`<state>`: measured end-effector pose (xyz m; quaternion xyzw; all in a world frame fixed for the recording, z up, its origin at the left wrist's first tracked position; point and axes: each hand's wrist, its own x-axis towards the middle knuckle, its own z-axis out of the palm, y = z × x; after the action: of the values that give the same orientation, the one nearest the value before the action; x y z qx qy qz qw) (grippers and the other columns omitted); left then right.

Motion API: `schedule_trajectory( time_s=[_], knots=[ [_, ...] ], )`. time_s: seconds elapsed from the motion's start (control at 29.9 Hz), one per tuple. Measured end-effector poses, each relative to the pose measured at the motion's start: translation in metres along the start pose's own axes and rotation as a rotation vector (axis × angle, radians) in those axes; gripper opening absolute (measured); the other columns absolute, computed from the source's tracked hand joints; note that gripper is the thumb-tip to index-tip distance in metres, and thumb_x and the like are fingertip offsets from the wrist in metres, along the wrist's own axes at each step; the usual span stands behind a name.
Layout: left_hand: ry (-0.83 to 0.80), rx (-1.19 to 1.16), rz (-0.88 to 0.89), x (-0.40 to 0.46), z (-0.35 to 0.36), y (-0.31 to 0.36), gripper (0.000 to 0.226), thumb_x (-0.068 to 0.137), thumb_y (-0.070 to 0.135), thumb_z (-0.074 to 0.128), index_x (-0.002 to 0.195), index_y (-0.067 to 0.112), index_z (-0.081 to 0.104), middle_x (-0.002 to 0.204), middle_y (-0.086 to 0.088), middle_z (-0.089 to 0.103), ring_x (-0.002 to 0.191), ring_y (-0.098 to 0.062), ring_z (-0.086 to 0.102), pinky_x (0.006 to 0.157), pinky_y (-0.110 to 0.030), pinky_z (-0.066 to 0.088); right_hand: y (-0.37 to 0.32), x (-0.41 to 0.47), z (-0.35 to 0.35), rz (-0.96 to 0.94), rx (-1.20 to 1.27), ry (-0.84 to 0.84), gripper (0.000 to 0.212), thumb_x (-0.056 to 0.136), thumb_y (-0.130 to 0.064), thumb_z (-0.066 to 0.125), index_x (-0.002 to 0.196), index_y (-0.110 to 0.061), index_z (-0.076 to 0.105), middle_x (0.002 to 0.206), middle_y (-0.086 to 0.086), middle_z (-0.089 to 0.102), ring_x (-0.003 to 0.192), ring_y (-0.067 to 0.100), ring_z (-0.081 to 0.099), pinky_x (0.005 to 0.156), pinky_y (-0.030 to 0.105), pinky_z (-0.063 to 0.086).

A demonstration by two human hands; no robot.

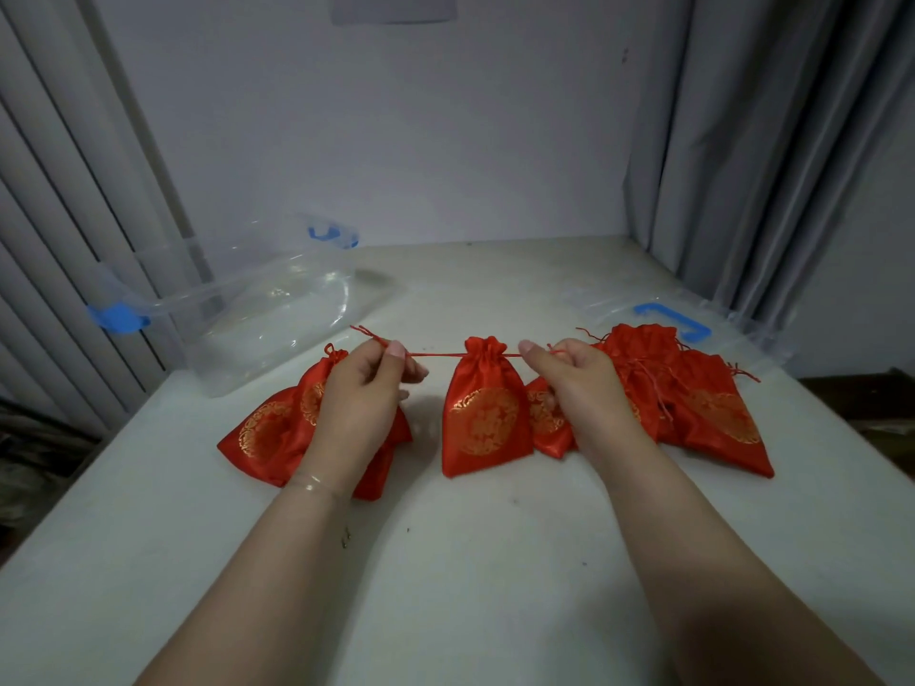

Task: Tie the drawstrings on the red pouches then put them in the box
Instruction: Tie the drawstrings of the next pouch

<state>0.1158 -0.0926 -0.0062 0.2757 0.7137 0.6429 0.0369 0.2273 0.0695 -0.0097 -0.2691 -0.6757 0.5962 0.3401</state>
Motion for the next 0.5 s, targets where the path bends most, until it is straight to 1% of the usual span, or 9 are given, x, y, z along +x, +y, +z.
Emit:
schedule_trajectory(
  time_s=[0.03,0.07,0.1,0.17,0.23,0.3,0.37,0.43,0.5],
  knots=[
    [-0.038,-0.082,-0.003,-0.001,-0.001,0.002,0.030,0.100,0.019,0.043,0.074,0.011,0.057,0.085,0.001,0.072,0.077,0.003,0.066,0.071,-0.018,0.048,0.000,0.000,-0.001,-0.011,0.005,0.028,0.048,0.083,-0.029,0.068,0.059,-0.022,0.028,0.058,0.002,0.028,0.056,0.020,0.029,0.051,0.030,0.025],
    [-0.098,-0.136,0.016,-0.003,-0.001,0.004,0.030,0.100,0.018,0.042,0.074,0.011,0.056,0.090,0.001,0.073,0.091,-0.003,0.067,0.080,-0.024,0.049,0.001,0.001,-0.001,-0.023,0.000,0.060,0.048,0.084,-0.028,0.067,0.059,-0.022,0.027,0.057,0.001,0.028,0.057,0.021,0.029,0.052,0.031,0.025],
    [-0.169,-0.166,0.055,-0.006,-0.002,0.007,0.030,0.100,0.019,0.043,0.074,0.011,0.055,0.096,0.000,0.074,0.101,-0.009,0.066,0.087,-0.030,0.050,0.002,0.002,-0.002,-0.030,-0.007,0.090,0.048,0.085,-0.027,0.066,0.059,-0.022,0.026,0.056,0.001,0.028,0.058,0.021,0.030,0.052,0.031,0.025],
    [-0.297,-0.196,0.141,-0.013,-0.001,0.010,0.030,0.098,0.022,0.044,0.075,0.009,0.057,0.108,0.001,0.072,0.114,-0.013,0.061,0.097,-0.038,0.047,0.003,0.004,-0.002,-0.032,-0.028,0.126,0.048,0.086,-0.027,0.065,0.058,-0.021,0.026,0.056,0.001,0.028,0.058,0.021,0.031,0.055,0.033,0.027],
    [-0.396,-0.222,0.194,-0.020,0.001,0.016,0.029,0.096,0.021,0.044,0.077,0.003,0.058,0.114,0.000,0.070,0.119,-0.014,0.058,0.101,-0.039,0.045,0.005,0.007,0.000,-0.051,-0.080,0.122,0.048,0.086,-0.026,0.065,0.057,-0.021,0.027,0.054,0.000,0.030,0.055,0.019,0.031,0.056,0.032,0.028],
    [-0.462,-0.253,0.228,-0.025,0.006,0.019,0.030,0.096,0.018,0.044,0.081,-0.004,0.059,0.112,-0.003,0.071,0.118,-0.014,0.059,0.099,-0.033,0.046,0.007,0.009,0.003,-0.074,-0.170,0.088,0.046,0.086,-0.024,0.065,0.057,-0.019,0.030,0.053,-0.001,0.031,0.051,0.014,0.030,0.053,0.029,0.027],
    [-0.474,-0.267,0.243,-0.028,0.009,0.022,0.030,0.096,0.015,0.045,0.085,-0.008,0.062,0.103,-0.006,0.073,0.107,-0.015,0.065,0.090,-0.025,0.049,0.010,0.008,0.007,-0.066,-0.249,0.006,0.044,0.086,-0.021,0.065,0.057,-0.018,0.033,0.053,-0.001,0.033,0.051,0.012,0.030,0.050,0.028,0.027],
    [-0.463,-0.249,0.235,-0.027,0.009,0.024,0.028,0.095,0.016,0.047,0.083,-0.003,0.065,0.091,-0.010,0.072,0.093,-0.015,0.068,0.080,-0.020,0.050,0.012,0.006,0.011,-0.042,-0.311,-0.068,0.043,0.085,-0.018,0.066,0.056,-0.017,0.034,0.053,-0.001,0.034,0.052,0.013,0.031,0.051,0.026,0.028],
    [-0.431,-0.074,0.241,-0.024,0.009,0.020,0.026,0.094,0.022,0.053,0.079,0.008,0.068,0.083,-0.004,0.071,0.082,-0.007,0.067,0.072,-0.019,0.049,0.013,0.005,0.012,-0.040,-0.367,-0.093,0.045,0.084,-0.015,0.066,0.053,-0.018,0.033,0.051,-0.001,0.033,0.050,0.013,0.031,0.050,0.025,0.027]
  ],
)
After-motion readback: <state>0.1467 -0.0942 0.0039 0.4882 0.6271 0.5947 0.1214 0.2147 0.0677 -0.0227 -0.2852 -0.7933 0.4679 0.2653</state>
